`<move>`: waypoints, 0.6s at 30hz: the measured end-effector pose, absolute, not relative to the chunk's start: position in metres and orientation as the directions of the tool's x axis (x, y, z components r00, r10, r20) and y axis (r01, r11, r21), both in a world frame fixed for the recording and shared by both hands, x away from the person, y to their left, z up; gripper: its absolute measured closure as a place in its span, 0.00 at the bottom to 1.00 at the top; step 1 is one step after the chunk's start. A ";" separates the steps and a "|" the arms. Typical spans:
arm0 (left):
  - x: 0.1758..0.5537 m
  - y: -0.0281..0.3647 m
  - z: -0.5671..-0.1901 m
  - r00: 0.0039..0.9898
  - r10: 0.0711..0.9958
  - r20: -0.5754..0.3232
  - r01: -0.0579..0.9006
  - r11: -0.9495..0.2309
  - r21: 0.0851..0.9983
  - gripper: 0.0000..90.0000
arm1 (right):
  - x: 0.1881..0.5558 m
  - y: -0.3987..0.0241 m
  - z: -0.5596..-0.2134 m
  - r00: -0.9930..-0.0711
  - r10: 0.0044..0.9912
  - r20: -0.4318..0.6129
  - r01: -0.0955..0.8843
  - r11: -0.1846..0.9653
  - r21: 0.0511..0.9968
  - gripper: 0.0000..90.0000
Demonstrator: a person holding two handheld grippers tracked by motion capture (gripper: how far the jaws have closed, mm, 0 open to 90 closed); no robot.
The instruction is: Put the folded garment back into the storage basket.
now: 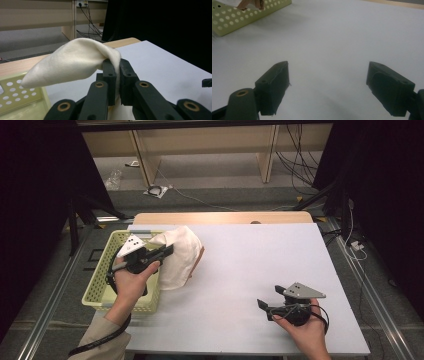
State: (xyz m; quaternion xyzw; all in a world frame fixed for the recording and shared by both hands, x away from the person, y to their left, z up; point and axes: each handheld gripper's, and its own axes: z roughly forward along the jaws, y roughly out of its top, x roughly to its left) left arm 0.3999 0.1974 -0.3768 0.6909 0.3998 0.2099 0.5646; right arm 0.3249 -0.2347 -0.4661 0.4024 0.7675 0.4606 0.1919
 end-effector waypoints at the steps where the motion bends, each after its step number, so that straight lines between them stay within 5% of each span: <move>1: 0.400 0.198 -0.377 0.592 0.789 -0.161 0.316 -0.043 0.948 0.94 | 0.325 -0.235 -0.466 -0.603 0.794 0.076 0.441 0.252 0.861 0.22; 18: 0.401 0.202 -0.376 0.584 0.795 -0.164 0.315 -0.036 0.948 0.94 | 0.325 -0.234 -0.466 -0.603 0.794 0.078 0.441 0.250 0.862 0.22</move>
